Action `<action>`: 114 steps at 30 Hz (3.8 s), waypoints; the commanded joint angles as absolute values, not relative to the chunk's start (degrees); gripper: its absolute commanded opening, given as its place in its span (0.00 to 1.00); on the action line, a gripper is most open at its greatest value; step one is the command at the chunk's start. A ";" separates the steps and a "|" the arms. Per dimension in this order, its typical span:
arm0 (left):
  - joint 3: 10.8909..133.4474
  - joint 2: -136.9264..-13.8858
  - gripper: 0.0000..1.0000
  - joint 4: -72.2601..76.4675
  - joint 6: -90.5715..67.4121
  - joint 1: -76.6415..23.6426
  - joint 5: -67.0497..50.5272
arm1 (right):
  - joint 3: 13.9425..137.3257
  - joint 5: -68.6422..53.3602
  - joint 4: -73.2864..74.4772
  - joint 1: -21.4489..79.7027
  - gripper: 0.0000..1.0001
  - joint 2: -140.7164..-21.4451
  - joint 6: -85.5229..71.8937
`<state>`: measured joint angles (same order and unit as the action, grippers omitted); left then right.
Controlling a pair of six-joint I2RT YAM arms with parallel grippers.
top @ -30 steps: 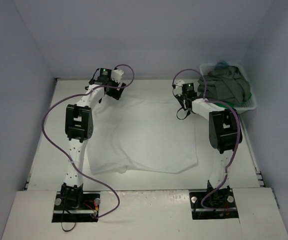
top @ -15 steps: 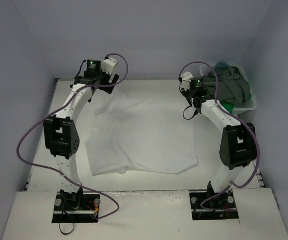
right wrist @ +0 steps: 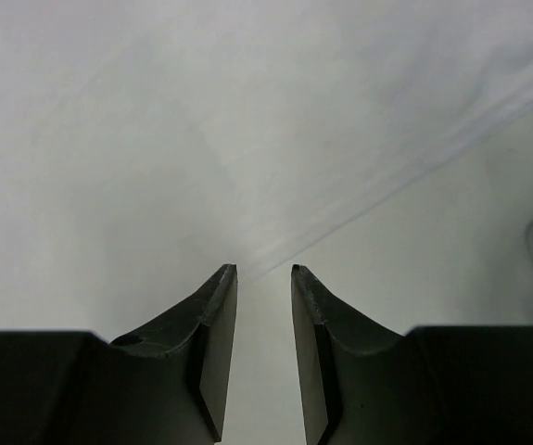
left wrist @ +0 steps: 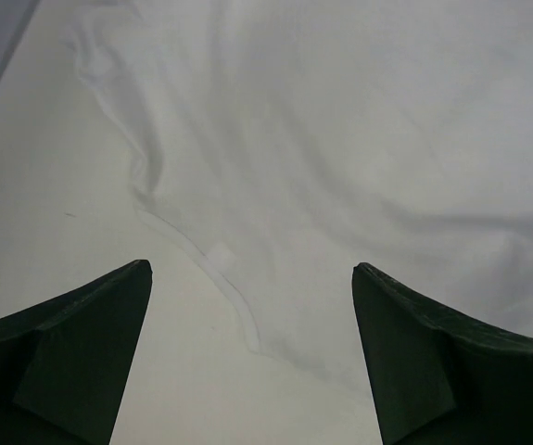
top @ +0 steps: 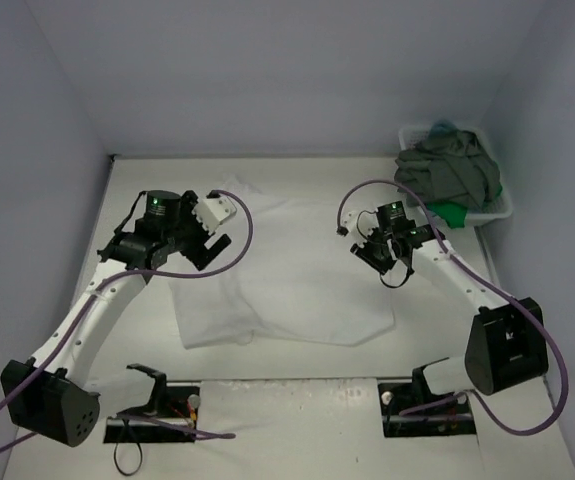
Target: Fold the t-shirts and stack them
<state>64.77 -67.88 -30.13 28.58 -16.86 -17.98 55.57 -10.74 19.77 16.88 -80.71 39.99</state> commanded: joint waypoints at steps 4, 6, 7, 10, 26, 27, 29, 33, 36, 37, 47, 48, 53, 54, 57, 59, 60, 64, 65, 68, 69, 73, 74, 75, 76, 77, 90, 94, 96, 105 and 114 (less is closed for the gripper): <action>58.37 -56.70 0.83 -32.69 34.72 -19.51 -17.67 | 47.12 -7.74 25.31 19.78 0.28 -71.81 50.79; 57.48 -54.41 0.83 -34.00 34.19 -19.95 -18.54 | 43.96 -6.60 25.75 20.12 0.28 -69.53 52.55; 56.70 -53.36 0.83 -34.45 34.02 -20.21 -18.89 | 42.99 -6.24 25.84 20.39 0.28 -67.96 52.99; 55.20 -51.95 0.83 -36.47 33.84 -21.70 -19.60 | 39.38 -4.66 25.93 21.00 0.28 -65.23 54.23; 46.58 -50.71 0.83 -34.19 33.93 -25.05 -17.05 | 33.40 -3.34 26.28 22.76 0.30 -63.28 56.42; 46.15 -50.63 0.83 -34.28 34.10 -25.31 -17.22 | 33.57 -3.34 26.02 22.76 0.31 -63.46 57.12; 45.00 -50.45 0.83 -34.54 35.06 -25.66 -17.58 | 34.62 -2.99 25.84 22.76 0.33 -63.37 57.39; 43.59 -51.59 0.83 -35.85 37.79 -27.77 -18.36 | 38.92 -5.35 25.75 22.76 0.35 -61.62 57.31; 43.59 -53.78 0.83 -38.05 39.20 -29.26 -19.69 | 41.74 -8.52 26.10 23.11 0.36 -61.43 56.08; 43.59 -54.14 0.83 -38.32 39.03 -30.66 -19.69 | 42.01 -8.87 26.10 23.29 0.36 -61.52 55.38; 41.75 -58.18 0.83 -39.73 36.65 -39.53 -18.73 | 44.21 -11.86 25.31 24.43 0.38 -64.33 51.07; 41.23 -58.79 0.83 -39.47 36.56 -40.33 -18.11 | 44.38 -11.95 25.31 24.52 0.37 -64.42 50.89; 38.24 -60.81 0.83 -34.38 35.25 -43.85 -13.90 | 45.00 -12.39 25.22 25.22 0.38 -64.51 49.49; 37.54 -61.34 0.83 -33.58 34.72 -44.03 -13.54 | 45.09 -12.48 25.31 25.40 0.38 -64.42 49.31; 36.57 -63.72 0.83 -30.77 34.37 -44.12 -12.05 | 45.00 -11.78 25.31 26.10 0.38 -63.90 48.78; 35.60 -65.03 0.83 -27.43 34.28 -44.12 -9.25 | 44.74 -11.43 25.40 26.45 0.38 -63.29 48.52; 35.33 -65.21 0.83 -26.20 34.10 -44.12 -8.27 | 44.56 -11.34 25.49 26.63 0.38 -63.11 48.25; 34.54 -66.27 0.83 -21.10 33.66 -44.12 -6.06 | 43.42 -10.90 25.58 27.16 0.37 -62.23 48.25; 34.54 -67.14 0.83 -20.83 33.49 -44.12 -6.24 | 43.24 -10.72 25.58 27.25 0.37 -62.31 48.34; 35.07 -68.81 0.82 -20.48 32.79 -44.12 -6.85 | 42.54 -9.93 25.58 27.33 0.36 -62.58 48.95; 35.33 -69.08 0.77 -20.83 32.87 -44.12 -7.03 | 42.54 -9.93 25.58 27.33 0.36 -62.58 49.13; 37.00 -70.31 0.49 -23.28 32.96 -44.12 -8.87 | 42.71 -10.19 25.58 27.33 0.35 -62.75 49.13; 37.79 -70.66 0.40 -23.81 32.96 -44.12 -9.14 | 42.63 -10.28 25.58 27.33 0.35 -62.93 49.22; 38.14 -70.75 0.31 -24.78 32.96 -44.12 -9.31 | 42.54 -10.28 25.58 27.33 0.35 -63.10 49.31; 38.41 -70.84 0.22 -25.05 33.13 -44.12 -9.40 | 42.10 -10.28 25.58 27.33 0.34 -63.80 49.39; 38.84 -70.75 0.21 -25.66 33.31 -44.12 -9.40 | 41.75 -10.20 25.58 27.33 0.34 -64.16 49.83; 40.61 -70.93 0.32 -26.81 32.34 -44.12 -8.18 | 35.24 -1.32 28.03 31.98 0.38 -69.08 57.83; 40.61 -71.80 0.32 -26.46 32.34 -44.12 -7.91 | 35.24 1.48 28.47 34.89 0.38 -67.95 60.11; 40.78 -71.98 0.32 -26.28 32.26 -44.12 -7.82 | 36.20 1.58 28.74 36.12 0.38 -66.98 60.38; 40.78 -72.60 0.32 -25.84 32.78 -44.12 -6.94 | 36.83 3.69 30.32 42.88 0.40 -65.57 59.42; 41.39 -74.53 0.03 -21.10 33.40 -43.33 -1.50 | 38.06 0.79 30.23 45.09 0.41 -66.00 60.64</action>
